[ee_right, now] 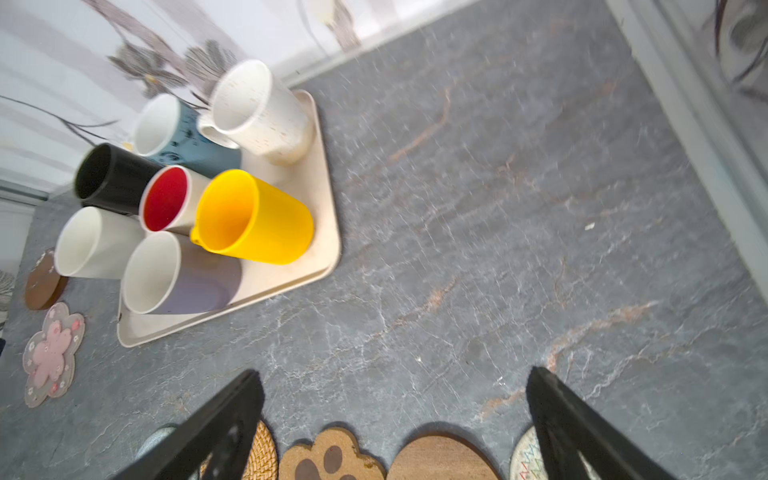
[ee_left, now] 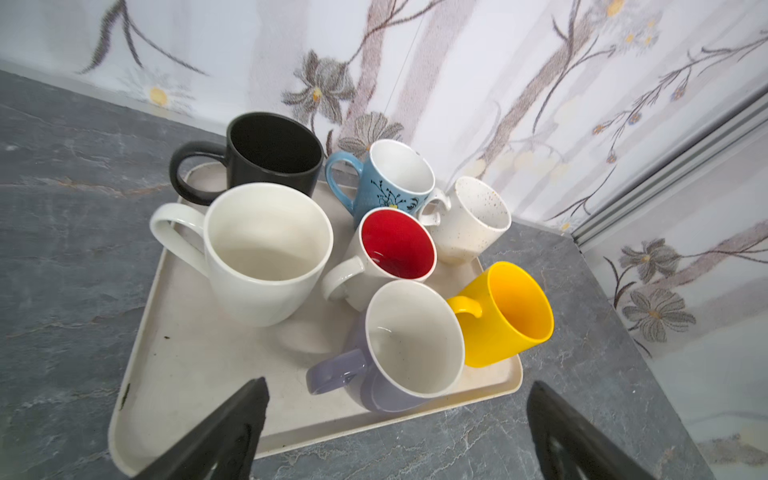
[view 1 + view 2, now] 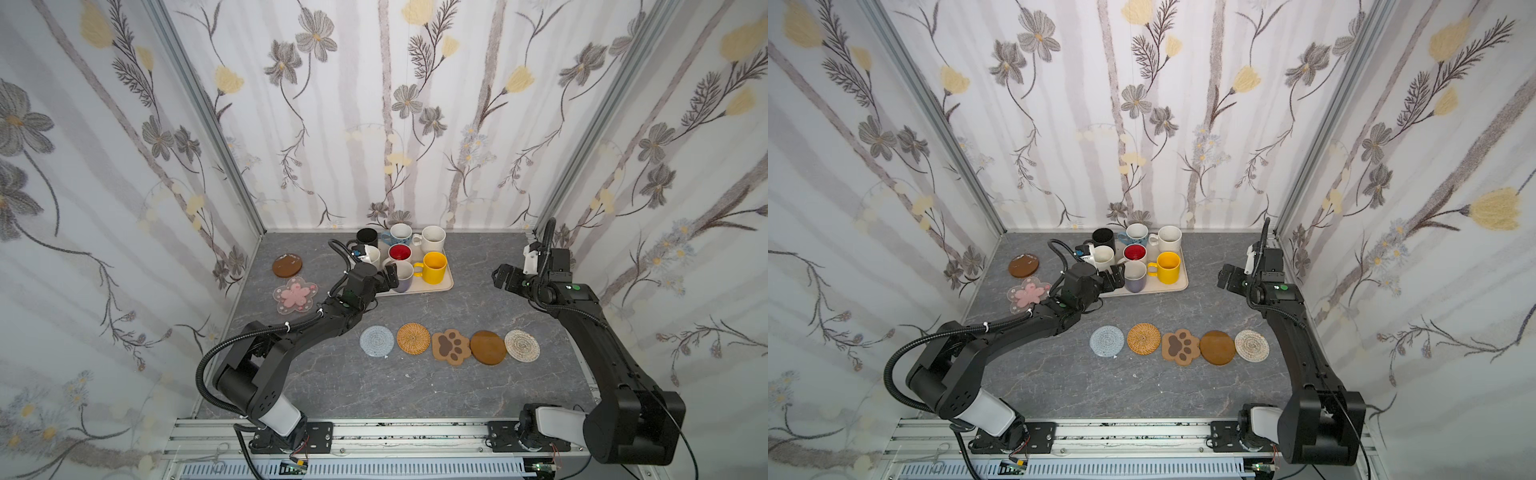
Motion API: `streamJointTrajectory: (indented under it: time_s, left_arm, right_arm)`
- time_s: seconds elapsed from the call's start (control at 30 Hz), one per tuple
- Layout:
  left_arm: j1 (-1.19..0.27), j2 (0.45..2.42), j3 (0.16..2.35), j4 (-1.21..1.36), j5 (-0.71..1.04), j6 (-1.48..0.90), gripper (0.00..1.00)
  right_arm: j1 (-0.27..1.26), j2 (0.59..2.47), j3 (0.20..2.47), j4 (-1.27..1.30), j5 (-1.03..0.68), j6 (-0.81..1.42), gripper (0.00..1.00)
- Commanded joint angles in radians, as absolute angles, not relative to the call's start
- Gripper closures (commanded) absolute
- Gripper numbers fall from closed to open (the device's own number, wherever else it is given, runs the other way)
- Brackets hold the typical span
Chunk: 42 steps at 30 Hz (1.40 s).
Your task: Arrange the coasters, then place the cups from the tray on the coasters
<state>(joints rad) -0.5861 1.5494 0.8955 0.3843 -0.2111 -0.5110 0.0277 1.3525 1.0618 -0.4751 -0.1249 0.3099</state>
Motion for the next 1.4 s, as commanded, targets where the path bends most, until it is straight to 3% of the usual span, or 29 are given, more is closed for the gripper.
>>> streamJointTrajectory:
  time_s: [0.0,0.17,0.3,0.37,0.6,0.8,1.2,1.37]
  left_arm:
    - [-0.584,1.492,0.898,0.319,-0.307,-0.526,0.0]
    - [-0.546,1.426,0.935,0.175,-0.291,-0.55,0.0]
    - [-0.456,1.379,0.978,0.035,-0.238,-0.588,0.0]
    - [-0.396,1.352,1.002,-0.037,-0.227,-0.589,0.0]
    - [-0.09,1.368,1.07,-0.231,-0.023,-0.62,0.03]
    - [0.117,1.508,1.106,-0.277,0.162,-0.573,0.05]
    - [0.317,1.728,1.158,-0.28,0.151,-0.47,0.03]
    - [0.33,1.801,1.195,-0.281,0.131,-0.401,0.03]
  right_arm:
    - [0.08,1.238,1.076,-0.37,0.003,0.268,0.0]
    - [0.079,1.055,0.942,-0.143,-0.119,0.346,0.0]
    - [0.016,1.115,0.816,0.088,-0.476,0.508,0.0]
    - [0.024,1.158,0.786,0.175,-0.576,0.572,0.0]
    - [0.142,1.097,0.691,0.322,-0.477,0.596,0.02]
    - [0.224,1.069,0.64,0.391,-0.448,0.584,0.04]
    - [0.376,1.158,0.595,0.506,-0.439,0.595,0.08]
    - [0.402,1.19,0.596,0.522,-0.436,0.597,0.09]
